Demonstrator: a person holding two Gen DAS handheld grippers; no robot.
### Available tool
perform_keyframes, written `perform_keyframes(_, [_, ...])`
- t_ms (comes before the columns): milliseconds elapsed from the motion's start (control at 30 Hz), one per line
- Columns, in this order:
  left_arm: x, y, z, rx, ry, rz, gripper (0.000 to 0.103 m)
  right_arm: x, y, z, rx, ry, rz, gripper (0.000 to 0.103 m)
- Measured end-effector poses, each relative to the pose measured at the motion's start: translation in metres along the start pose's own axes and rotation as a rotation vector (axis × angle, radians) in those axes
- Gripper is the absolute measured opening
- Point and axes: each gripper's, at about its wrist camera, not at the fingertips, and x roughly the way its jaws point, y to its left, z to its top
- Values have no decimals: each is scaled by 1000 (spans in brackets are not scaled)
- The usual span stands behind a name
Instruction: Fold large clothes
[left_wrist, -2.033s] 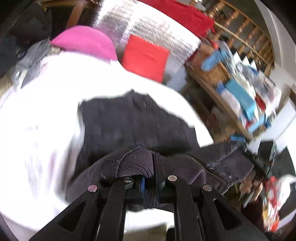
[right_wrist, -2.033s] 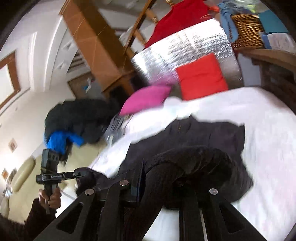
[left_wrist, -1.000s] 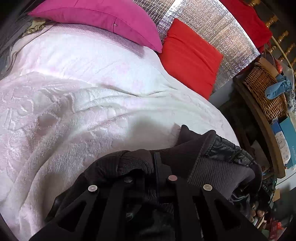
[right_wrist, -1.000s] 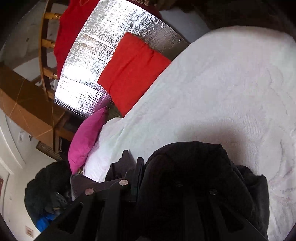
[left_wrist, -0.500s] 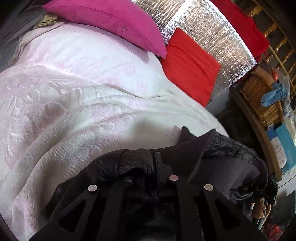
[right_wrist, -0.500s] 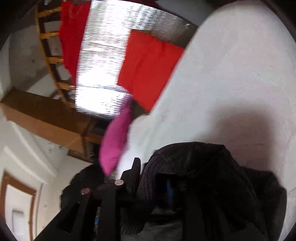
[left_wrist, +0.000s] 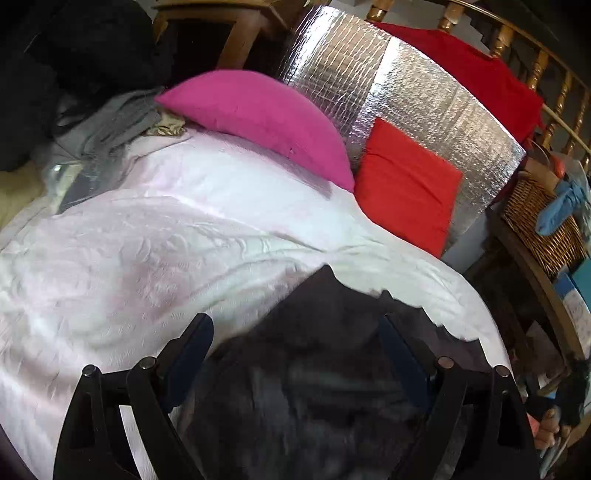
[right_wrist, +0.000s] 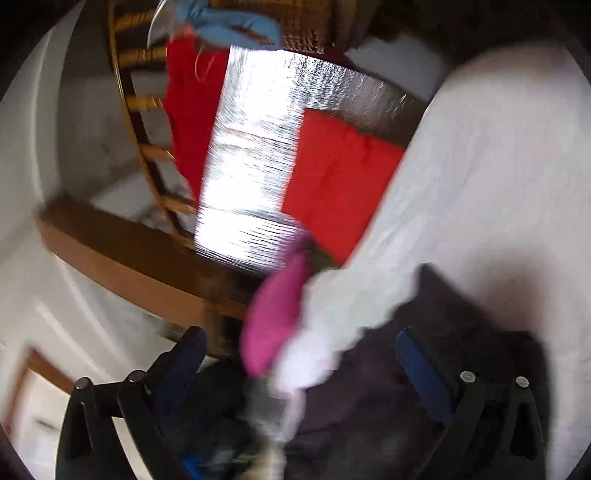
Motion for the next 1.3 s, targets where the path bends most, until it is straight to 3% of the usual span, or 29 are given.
perform_keyframes(100, [-14,-11,-21,10,52,61,91,7,17,-18,-115,34,-180,97])
perform_keyframes(167, [-22,-15,-41,24,53,81,91,23,30,-32,-215,94,-316,77])
perform_keyframes(233, [-19,-19,-54,50,67,171,91,39,44,-49,-319,143,-384,76])
perform_keyframes(333, [-1,-18,-64,62,130,209,91,69,69,-77,-482,194,-484,76])
perform_keyframes(433, [17,-11,-67,51,155,305,91,95,80,-95,-583,235,-557,76])
perform_keyframes(633, [41,1,-71,62,213,398,94,141,52,-89,-564,258,-726,76])
perform_keyframes(767, [47,10,-73,58,249,376,94,151,21,-79,-513,251,-796,76])
perform_keyframes(967, [26,23,-66,-9,234,354,94,149,32,-74,-493,188,-804,76])
perform_keyframes(1067, [13,31,-56,-28,183,369,94,140,76,-81,-521,175,-628,76])
perform_keyframes(1200, [1,43,-46,-53,141,400,94,165,126,-116,-594,388,-397,81])
perform_keyframes(1233, [1,45,-45,-56,144,406,94,175,132,-125,-595,419,-373,81])
perform_keyframes(1300, [3,53,-43,-82,160,420,94,198,137,-137,-599,448,-404,81])
